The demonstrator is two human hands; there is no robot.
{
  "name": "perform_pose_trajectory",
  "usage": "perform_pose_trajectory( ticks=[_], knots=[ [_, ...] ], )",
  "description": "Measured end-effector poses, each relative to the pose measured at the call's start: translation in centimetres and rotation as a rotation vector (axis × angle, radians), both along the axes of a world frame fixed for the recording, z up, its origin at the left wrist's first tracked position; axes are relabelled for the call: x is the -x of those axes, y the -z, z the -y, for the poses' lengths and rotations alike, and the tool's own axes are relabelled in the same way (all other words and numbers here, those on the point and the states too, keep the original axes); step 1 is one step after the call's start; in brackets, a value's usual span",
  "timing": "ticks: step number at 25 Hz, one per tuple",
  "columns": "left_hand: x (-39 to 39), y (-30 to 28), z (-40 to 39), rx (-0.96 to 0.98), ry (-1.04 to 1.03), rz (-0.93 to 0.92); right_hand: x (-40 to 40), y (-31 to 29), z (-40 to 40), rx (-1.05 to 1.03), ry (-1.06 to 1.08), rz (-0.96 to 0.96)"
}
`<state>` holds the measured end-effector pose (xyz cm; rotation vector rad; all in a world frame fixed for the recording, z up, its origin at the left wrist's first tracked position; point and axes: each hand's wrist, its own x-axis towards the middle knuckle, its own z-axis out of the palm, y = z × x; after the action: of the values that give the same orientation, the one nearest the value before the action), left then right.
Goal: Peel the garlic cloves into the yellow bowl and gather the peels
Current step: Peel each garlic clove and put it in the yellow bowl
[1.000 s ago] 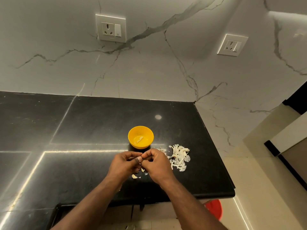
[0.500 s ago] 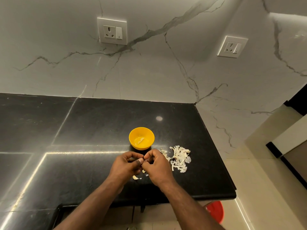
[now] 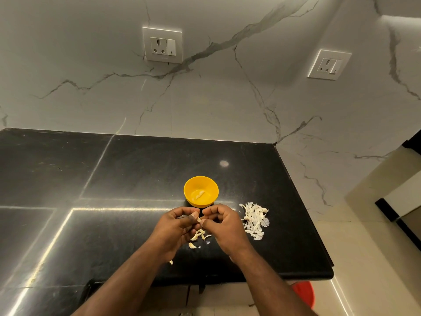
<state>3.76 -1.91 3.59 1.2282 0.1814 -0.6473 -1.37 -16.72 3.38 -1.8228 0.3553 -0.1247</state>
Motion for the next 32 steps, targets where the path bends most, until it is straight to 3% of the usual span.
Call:
perform_pose_trajectory(
  ticks=[8, 15, 21, 32],
  knots=[
    [-0.5, 0.4, -0.3, -0.200, 0.107, 0.239, -0.3, 0.1, -0.6, -0.103, 0.061, -0.049],
    [-0.2, 1.3, 0.0, -0.254, 0.107, 0.280, 0.5, -0.5, -1.4, 0.189, 0.030, -0.015],
    [0.0, 1.2, 0.3, -0.233, 0.119, 0.270, 0.5, -0.1, -2.1, 0.310, 0.043, 0.046],
    [-0.4, 1.0, -0.2, -0.109, 0.060, 0.143, -0.1, -0.1, -0.7, 0.021, 0.027, 0.061]
  ],
)
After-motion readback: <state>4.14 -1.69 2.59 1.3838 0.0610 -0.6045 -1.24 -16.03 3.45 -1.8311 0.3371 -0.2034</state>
